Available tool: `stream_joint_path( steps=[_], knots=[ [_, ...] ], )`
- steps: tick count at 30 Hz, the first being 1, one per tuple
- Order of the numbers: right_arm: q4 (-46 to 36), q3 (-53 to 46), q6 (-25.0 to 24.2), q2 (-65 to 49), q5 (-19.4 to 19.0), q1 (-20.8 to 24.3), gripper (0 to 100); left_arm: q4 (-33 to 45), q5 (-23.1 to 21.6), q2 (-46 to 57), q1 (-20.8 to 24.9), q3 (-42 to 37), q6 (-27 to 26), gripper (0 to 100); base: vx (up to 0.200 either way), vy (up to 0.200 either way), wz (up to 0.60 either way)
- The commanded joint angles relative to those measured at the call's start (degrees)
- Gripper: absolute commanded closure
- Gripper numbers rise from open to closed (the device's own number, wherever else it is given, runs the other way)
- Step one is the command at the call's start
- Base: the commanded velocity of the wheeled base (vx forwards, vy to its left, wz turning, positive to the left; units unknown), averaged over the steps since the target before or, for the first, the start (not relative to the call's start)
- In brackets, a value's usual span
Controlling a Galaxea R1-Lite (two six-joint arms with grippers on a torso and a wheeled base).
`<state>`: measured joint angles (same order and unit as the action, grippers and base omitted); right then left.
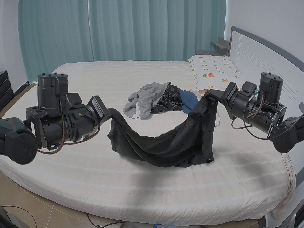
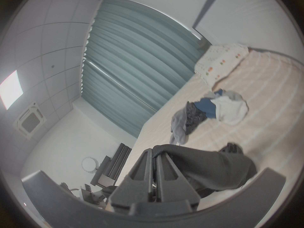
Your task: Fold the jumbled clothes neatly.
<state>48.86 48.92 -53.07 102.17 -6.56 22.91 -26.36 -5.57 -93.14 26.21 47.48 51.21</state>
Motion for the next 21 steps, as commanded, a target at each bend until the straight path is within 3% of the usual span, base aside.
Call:
stream_joint_path(
  steps=[1,10,19,21],
  knots=[
    [-0.17,-1.81,-5.56,2.33,-0.38,1.35,100,-5.02,-1.28,-5.57,0.51,-5.65,0.91,100,0.0,0.0,0.0],
    [0.01,-3.48,-5.73,5.41,-0.21,2.05,100,-12.4,-1.46,-7.59,1.21,-11.18,3.81,100,0.0,0.0,0.0],
    [0.01,-5.94,-5.21,4.09,0.67,2.32,100,-13.46,-1.46,-7.06,1.3,-13.91,4.25,100,-0.2,0.0,0.0],
    [-0.08,-6.03,-5.12,4.09,0.67,2.23,100,-13.55,-1.46,-7.06,1.21,-14.0,4.25,100,0.0,0.0,0.0]
  ],
)
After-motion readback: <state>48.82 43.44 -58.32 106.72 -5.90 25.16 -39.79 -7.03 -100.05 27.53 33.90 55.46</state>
